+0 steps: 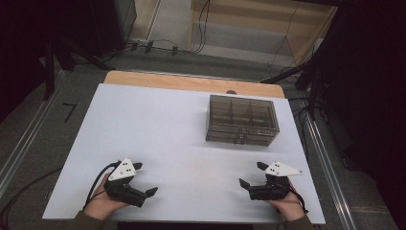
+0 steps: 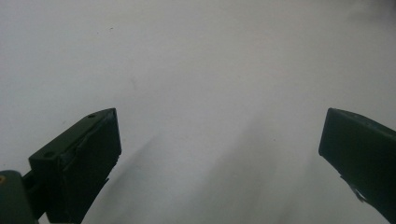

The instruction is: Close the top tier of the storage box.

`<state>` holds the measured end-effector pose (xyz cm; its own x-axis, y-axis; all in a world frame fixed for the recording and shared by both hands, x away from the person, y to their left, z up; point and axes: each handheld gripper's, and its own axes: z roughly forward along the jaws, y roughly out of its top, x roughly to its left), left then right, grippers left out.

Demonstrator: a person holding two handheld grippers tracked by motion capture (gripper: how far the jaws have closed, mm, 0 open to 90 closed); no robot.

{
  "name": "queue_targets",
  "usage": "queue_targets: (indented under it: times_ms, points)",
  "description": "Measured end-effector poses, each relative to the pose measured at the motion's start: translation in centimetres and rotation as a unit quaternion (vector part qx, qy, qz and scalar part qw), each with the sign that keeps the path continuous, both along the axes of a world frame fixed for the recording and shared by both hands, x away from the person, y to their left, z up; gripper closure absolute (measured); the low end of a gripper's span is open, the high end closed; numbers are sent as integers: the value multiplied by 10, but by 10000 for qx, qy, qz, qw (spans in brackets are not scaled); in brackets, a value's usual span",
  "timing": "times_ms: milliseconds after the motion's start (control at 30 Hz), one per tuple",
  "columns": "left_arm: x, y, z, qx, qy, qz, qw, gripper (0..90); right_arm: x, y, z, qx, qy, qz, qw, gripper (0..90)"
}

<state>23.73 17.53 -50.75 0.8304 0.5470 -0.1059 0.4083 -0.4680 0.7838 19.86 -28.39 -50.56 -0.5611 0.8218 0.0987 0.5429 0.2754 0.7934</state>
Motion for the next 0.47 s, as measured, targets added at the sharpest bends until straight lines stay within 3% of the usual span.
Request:
queue_targets:
  times_ms: [467]
  points:
    - [0, 1, 1, 35, -66, 1, 10000, 0, -11, -8, -11, -34, 58, 9, 10000, 8]
